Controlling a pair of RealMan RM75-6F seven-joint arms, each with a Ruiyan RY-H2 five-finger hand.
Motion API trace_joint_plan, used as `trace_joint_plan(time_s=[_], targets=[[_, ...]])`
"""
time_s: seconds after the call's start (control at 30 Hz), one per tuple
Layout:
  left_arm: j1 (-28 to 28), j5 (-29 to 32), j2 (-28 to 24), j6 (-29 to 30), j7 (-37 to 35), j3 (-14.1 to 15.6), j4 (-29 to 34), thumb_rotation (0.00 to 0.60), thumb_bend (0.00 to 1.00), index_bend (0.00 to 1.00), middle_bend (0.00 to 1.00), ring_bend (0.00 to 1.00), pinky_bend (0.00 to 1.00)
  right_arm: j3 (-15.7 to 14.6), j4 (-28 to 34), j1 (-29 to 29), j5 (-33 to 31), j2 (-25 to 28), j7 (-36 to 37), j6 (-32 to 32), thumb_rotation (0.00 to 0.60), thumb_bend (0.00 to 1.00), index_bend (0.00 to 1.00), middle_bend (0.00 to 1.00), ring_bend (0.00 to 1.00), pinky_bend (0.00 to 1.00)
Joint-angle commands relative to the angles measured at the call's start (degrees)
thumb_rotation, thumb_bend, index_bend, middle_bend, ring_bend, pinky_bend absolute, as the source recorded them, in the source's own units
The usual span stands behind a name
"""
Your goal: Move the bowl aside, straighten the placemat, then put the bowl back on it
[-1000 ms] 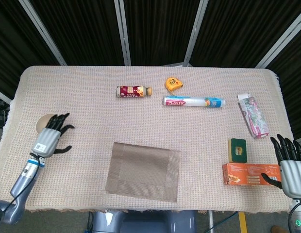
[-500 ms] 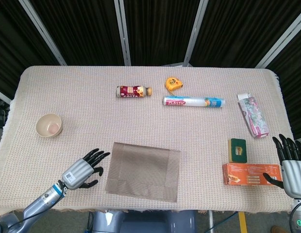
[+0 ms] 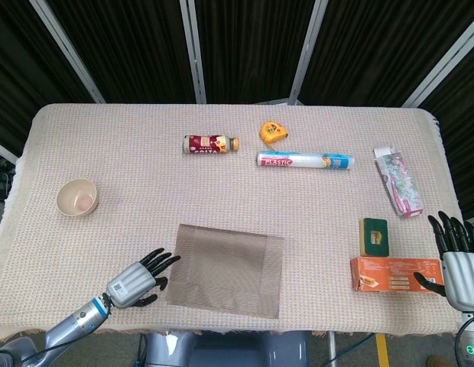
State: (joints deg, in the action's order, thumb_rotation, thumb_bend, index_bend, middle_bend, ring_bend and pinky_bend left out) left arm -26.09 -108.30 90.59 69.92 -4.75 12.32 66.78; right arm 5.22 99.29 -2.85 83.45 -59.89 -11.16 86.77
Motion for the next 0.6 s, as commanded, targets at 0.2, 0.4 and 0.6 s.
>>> trace_joint_plan(time_s=[0.2,0.4,0.6], targets=[[-0.56,0.17,2.31,-0.38,1.00,-0.30,-0.68,0.600,0.35,0.51,0.00,0.00,0.00,0.08,-0.10,-0.07,-0.16,0.02,0.04,-0.08,0.600,0.00,0.00,0.00,0.00,0.00],[-0.96,-0.28,3.25,-0.52,2.73,-0.12,-0.91,0.600,0.35,0.51,0.00,0.00,0.00,0.09,-0.14,-0.08,-0.20,0.09,0.25,-0.09,0.600,0.00,0.00,0.00,0.00,0.00],[-1.16,-0.26,3.55,-0.64,3.48,0.10,-0.43,0.600,0.40,0.52,0.00,0.00,0.00,0.12,-0.17,-0.09,-0.25,0.09,0.24,-0.07,0.600,0.00,0.00,0.00,0.00,0.00]])
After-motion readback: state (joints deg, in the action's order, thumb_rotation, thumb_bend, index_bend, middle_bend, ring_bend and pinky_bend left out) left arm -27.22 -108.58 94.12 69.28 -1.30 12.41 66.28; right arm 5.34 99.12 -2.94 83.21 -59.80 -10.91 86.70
